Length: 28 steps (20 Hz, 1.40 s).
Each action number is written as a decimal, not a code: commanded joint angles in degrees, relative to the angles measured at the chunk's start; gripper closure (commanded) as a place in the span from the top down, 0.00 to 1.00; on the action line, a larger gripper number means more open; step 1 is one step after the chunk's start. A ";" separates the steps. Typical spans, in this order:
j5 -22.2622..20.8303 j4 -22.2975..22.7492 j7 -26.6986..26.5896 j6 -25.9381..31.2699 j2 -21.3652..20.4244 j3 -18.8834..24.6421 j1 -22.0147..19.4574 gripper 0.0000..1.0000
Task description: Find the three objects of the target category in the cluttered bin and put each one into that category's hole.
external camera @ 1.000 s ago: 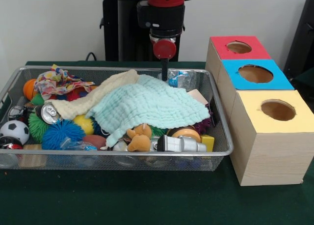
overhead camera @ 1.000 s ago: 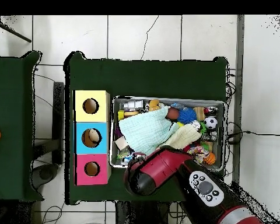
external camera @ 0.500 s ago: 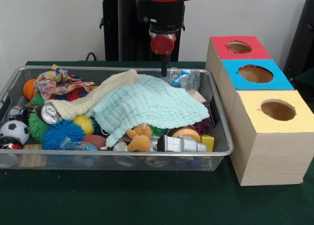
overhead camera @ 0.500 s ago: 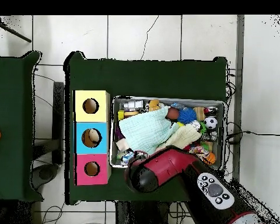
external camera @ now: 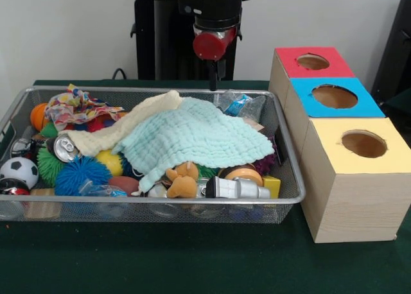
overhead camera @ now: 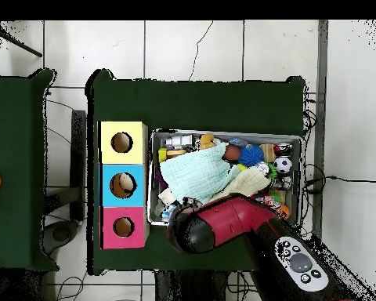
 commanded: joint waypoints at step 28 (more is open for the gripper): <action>-7.83 -8.67 3.07 -10.59 12.84 -8.98 6.92 1.00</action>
